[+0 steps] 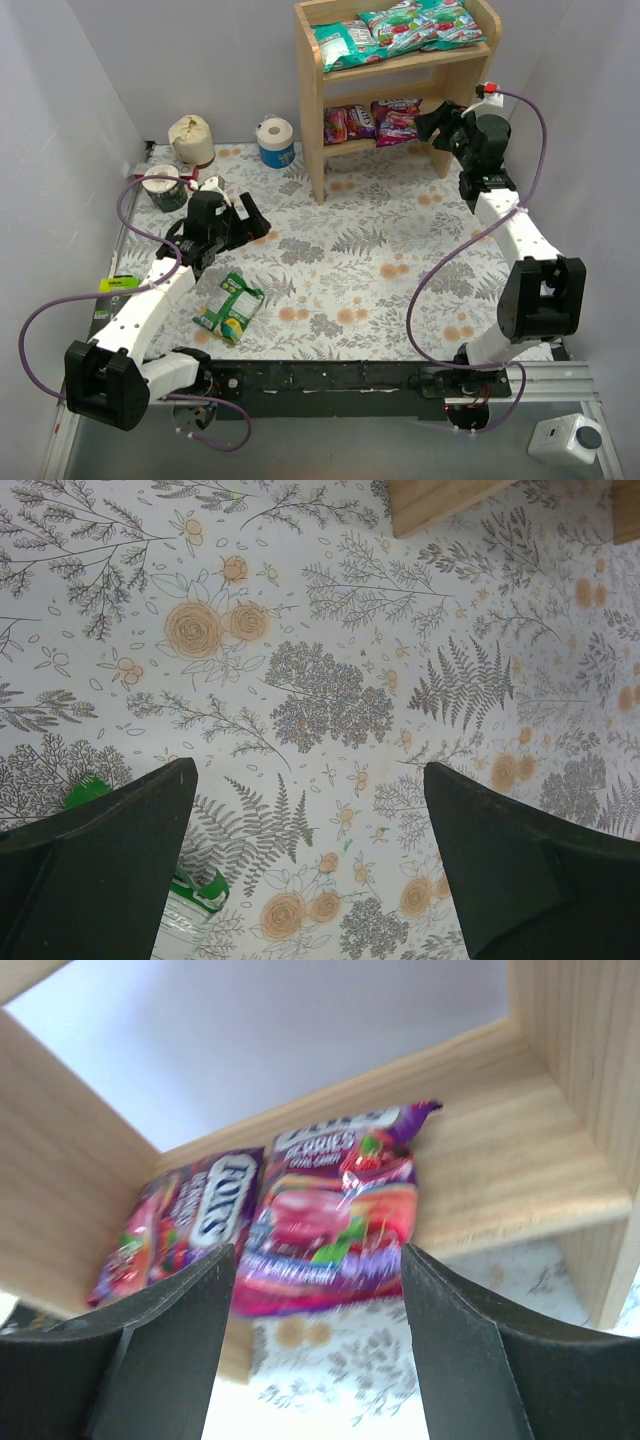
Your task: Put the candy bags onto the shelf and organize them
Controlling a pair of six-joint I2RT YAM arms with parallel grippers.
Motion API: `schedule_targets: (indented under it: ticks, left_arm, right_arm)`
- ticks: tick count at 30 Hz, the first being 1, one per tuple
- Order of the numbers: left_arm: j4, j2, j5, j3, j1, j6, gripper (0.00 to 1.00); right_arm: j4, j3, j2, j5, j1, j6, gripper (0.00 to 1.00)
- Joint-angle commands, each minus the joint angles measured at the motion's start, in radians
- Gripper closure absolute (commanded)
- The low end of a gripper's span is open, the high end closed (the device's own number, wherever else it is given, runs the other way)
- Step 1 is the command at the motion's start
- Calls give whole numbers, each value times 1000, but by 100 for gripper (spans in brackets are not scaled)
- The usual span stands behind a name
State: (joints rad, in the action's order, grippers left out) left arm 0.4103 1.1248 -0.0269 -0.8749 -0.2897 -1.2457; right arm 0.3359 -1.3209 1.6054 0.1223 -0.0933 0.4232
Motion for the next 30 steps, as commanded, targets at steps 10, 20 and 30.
schedule_targets:
  ticks: [10,20,30]
  left_arm:
    - [5,-33,15,8,6,-4,2]
    - [12,-26,51,4,4,-3,2]
    - [13,-26,59,2,6,0,2]
  right_arm:
    - [-110,9,-3,100,-5,304,43]
    - [-78,-47,86,77,-5,319,59]
    - [-60,-192,223,99,-5,301,65]
